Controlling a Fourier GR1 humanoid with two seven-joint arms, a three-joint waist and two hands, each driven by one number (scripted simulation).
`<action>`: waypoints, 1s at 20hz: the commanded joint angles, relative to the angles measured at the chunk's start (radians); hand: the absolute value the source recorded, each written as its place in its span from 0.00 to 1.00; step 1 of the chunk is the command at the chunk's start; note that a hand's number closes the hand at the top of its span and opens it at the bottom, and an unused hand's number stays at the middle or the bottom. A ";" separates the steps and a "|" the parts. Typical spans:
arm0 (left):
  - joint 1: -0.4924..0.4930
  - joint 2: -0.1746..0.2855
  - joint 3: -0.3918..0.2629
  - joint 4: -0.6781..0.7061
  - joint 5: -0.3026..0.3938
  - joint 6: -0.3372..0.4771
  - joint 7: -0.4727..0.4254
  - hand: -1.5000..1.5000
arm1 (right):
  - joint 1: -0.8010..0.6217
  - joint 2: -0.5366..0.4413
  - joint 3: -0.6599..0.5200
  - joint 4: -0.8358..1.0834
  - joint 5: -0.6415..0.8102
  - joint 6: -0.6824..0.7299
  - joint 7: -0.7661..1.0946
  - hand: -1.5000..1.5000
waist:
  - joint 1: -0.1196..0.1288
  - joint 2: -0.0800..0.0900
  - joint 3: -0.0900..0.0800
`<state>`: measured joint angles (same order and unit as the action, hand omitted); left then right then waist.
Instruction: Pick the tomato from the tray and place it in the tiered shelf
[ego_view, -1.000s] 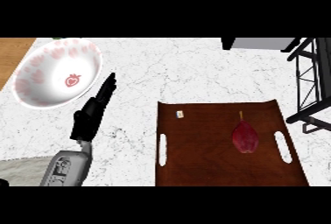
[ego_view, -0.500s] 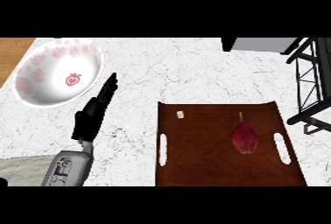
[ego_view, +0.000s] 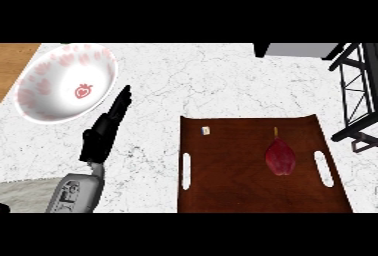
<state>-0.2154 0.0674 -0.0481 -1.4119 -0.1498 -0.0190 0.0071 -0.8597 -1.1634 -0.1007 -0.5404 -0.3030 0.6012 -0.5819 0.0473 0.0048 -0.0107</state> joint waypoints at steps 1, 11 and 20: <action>0.005 0.000 -0.008 -0.018 -0.007 0.001 0.004 0.50 | -0.042 -0.022 -0.035 0.084 -0.054 0.222 -0.041 0.00 | 0.002 0.010 0.014; -0.027 -0.007 -0.017 -0.011 -0.003 -0.013 0.014 0.50 | -0.242 -0.074 -0.175 0.326 -0.237 0.214 0.382 0.00 | 0.030 0.022 0.015; -0.031 -0.015 -0.011 -0.009 0.000 -0.004 0.010 0.50 | -0.197 -0.184 -0.121 0.363 -0.159 0.282 0.461 0.00 | 0.038 0.042 0.022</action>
<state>-0.2493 0.0544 -0.0586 -1.4179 -0.1501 -0.0247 0.0224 -1.0776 -1.3095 -0.2411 -0.1908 -0.4888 0.8412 -0.1371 0.0810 0.0395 0.0082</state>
